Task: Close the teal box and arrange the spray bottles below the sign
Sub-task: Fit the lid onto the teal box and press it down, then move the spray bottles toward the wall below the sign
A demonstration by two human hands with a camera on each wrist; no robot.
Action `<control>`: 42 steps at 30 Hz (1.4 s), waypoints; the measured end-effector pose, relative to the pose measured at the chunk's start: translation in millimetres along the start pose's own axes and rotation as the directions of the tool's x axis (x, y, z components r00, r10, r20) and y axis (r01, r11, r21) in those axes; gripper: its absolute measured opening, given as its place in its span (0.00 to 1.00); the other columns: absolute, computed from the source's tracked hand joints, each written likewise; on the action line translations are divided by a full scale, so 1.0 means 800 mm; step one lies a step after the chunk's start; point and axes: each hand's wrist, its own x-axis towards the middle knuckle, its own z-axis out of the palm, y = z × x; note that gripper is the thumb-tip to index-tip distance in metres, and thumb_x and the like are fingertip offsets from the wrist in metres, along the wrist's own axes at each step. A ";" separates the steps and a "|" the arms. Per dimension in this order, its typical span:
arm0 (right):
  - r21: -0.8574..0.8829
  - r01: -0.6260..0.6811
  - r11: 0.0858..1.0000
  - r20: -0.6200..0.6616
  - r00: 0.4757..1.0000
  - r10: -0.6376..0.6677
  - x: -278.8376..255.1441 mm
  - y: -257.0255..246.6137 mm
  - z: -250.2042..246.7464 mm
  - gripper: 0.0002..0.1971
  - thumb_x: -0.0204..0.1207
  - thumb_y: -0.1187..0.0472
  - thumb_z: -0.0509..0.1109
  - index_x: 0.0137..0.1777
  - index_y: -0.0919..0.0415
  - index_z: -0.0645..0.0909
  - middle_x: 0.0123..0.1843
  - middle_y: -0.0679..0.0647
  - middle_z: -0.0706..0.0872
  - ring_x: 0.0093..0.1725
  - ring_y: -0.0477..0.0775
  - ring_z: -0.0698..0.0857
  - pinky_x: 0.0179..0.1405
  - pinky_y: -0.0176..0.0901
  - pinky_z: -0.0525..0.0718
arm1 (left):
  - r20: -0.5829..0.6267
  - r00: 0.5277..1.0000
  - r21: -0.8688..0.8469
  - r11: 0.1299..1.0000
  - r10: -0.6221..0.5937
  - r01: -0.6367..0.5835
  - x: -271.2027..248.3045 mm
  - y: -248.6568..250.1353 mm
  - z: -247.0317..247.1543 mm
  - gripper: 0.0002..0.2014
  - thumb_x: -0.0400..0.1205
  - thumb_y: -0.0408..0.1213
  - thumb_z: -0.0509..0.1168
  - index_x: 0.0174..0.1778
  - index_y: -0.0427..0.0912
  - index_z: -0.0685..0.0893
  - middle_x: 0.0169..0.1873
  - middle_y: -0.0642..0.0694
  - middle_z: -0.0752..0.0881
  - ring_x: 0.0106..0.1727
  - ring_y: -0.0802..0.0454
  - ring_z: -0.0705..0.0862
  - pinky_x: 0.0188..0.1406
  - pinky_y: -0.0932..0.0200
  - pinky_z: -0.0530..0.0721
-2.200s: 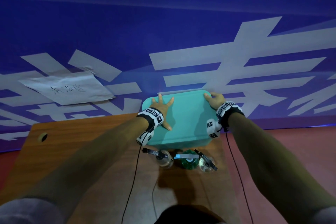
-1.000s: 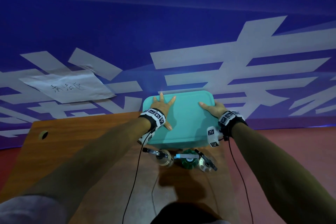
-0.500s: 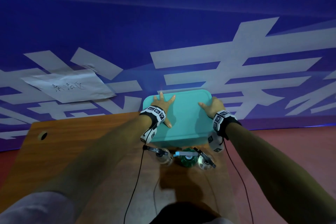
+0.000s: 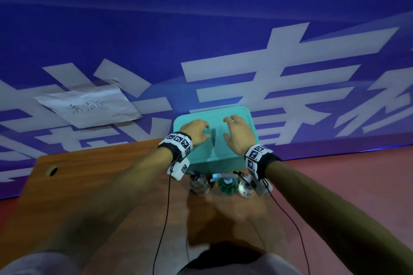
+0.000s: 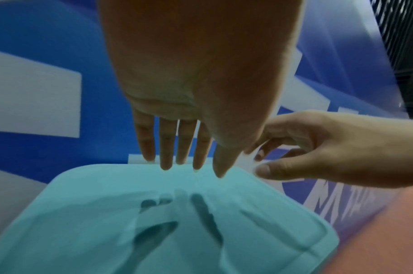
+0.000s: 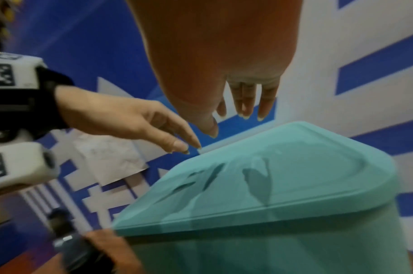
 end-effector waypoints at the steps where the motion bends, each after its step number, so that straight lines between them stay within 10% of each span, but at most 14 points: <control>1: 0.015 0.043 0.999 -0.001 0.999 -0.043 -0.008 -0.013 -0.001 0.22 0.80 0.57 0.69 0.73 0.58 0.75 0.69 0.60 0.78 0.67 0.65 0.78 0.62 0.60 0.81 | -0.051 0.999 -0.046 0.999 -0.012 0.010 -0.013 -0.005 -0.002 0.20 0.85 0.50 0.67 0.71 0.48 0.82 0.71 0.46 0.83 0.70 0.42 0.83 0.67 0.45 0.83; 9: 0.035 0.421 0.906 0.221 0.881 -0.418 -0.069 -0.097 0.035 0.16 0.81 0.44 0.67 0.64 0.51 0.78 0.60 0.52 0.86 0.55 0.59 0.85 0.47 0.53 0.85 | -0.264 0.954 -0.219 0.972 -0.143 0.085 -0.130 -0.056 0.015 0.08 0.85 0.37 0.64 0.57 0.48 0.87 0.53 0.48 0.91 0.51 0.45 0.89 0.50 0.50 0.87; 19: -0.108 0.247 0.963 0.318 0.926 -0.202 -0.078 -0.134 0.088 0.14 0.83 0.48 0.67 0.56 0.59 0.81 0.55 0.60 0.88 0.54 0.66 0.87 0.48 0.53 0.84 | -0.088 0.984 -0.418 0.902 -0.158 0.108 -0.196 -0.090 0.075 0.14 0.85 0.28 0.64 0.66 0.40 0.85 0.59 0.45 0.88 0.51 0.53 0.84 0.50 0.64 0.79; 25: -0.041 0.098 0.994 0.317 0.945 -0.080 -0.079 -0.139 0.092 0.14 0.78 0.48 0.73 0.55 0.57 0.84 0.50 0.58 0.89 0.50 0.63 0.88 0.49 0.54 0.88 | -0.031 0.998 -0.466 0.884 -0.059 0.038 -0.189 -0.088 0.086 0.16 0.86 0.41 0.68 0.68 0.42 0.81 0.49 0.46 0.88 0.45 0.51 0.85 0.45 0.57 0.82; 35: -0.025 0.031 0.999 0.413 0.910 -0.018 -0.097 -0.127 0.096 0.25 0.73 0.50 0.76 0.68 0.53 0.77 0.57 0.56 0.87 0.55 0.63 0.88 0.50 0.54 0.86 | 0.028 0.998 -0.524 0.849 -0.060 0.065 -0.170 -0.081 0.079 0.20 0.86 0.53 0.66 0.66 0.44 0.82 0.32 0.50 0.86 0.33 0.51 0.86 0.43 0.51 0.87; 42: -0.139 0.058 0.989 0.317 0.948 -0.011 -0.109 -0.069 0.084 0.37 0.73 0.46 0.78 0.79 0.52 0.67 0.71 0.56 0.73 0.70 0.62 0.78 0.56 0.59 0.84 | 0.045 0.988 -0.568 0.810 -0.146 0.145 -0.155 -0.057 0.088 0.19 0.84 0.54 0.68 0.52 0.39 0.83 0.43 0.40 0.89 0.39 0.42 0.86 0.42 0.48 0.88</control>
